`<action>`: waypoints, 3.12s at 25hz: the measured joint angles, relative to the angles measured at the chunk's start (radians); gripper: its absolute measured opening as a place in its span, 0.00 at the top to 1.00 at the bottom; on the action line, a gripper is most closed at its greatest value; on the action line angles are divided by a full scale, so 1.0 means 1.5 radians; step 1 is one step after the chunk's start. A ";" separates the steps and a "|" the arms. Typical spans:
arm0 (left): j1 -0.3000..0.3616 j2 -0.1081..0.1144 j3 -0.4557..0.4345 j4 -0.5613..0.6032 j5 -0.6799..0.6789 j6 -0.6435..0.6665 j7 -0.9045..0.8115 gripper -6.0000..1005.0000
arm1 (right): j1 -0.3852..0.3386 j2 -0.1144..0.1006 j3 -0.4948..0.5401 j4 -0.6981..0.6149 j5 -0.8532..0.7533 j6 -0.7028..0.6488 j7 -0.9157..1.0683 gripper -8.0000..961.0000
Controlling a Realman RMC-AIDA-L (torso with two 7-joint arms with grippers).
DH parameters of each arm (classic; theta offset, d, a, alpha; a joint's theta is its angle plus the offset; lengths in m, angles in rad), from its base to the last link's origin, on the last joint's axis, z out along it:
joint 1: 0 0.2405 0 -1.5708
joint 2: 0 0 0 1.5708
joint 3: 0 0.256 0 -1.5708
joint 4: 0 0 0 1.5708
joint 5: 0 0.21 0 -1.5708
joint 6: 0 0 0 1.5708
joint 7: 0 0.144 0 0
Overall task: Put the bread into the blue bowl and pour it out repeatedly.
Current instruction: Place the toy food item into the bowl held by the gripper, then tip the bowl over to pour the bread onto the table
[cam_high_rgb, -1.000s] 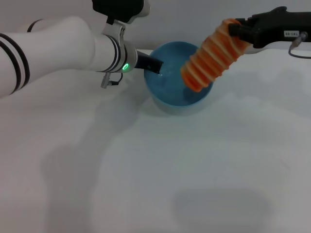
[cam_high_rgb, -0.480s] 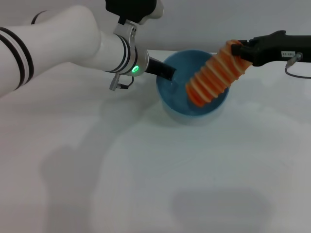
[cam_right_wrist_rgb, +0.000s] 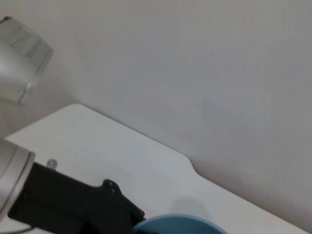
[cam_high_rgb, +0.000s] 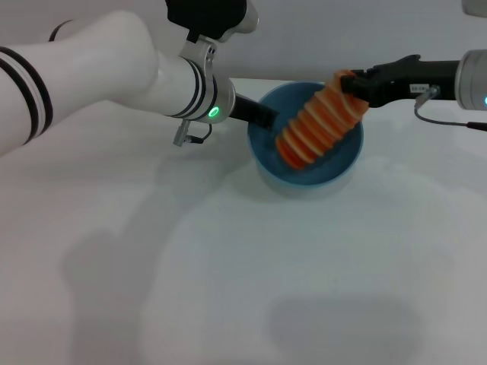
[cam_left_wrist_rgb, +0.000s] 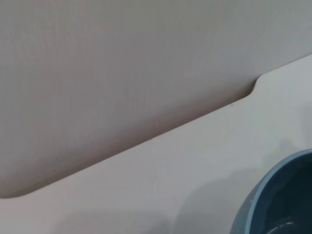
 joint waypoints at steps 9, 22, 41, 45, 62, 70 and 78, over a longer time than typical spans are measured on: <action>0.009 -0.001 -0.002 0.000 0.000 -0.012 0.001 1.00 | -0.018 -0.002 0.009 0.015 0.082 0.021 -0.016 0.81; 0.012 0.000 -0.003 -0.004 0.004 -0.022 0.001 0.99 | -0.102 -0.009 0.141 -0.075 0.222 0.070 -0.155 0.49; 0.001 -0.006 0.087 0.017 -0.001 -0.227 0.019 1.00 | -0.284 0.000 0.210 0.198 0.724 0.025 -0.722 0.23; -0.030 -0.009 0.152 0.016 -0.001 -0.284 0.012 0.99 | -0.312 -0.001 0.226 0.239 0.749 -0.041 -0.730 0.23; -0.003 -0.009 0.304 0.056 -0.001 -0.386 -0.059 0.99 | -0.326 0.001 0.279 0.295 0.760 -0.139 -0.784 0.24; 0.016 -0.009 0.384 0.070 -0.001 -0.491 -0.059 0.99 | -0.300 0.000 0.283 0.326 0.783 -0.141 -0.805 0.24; 0.021 -0.009 0.420 0.074 0.002 -0.576 -0.054 0.99 | -0.295 0.000 0.285 0.328 0.785 -0.141 -0.832 0.24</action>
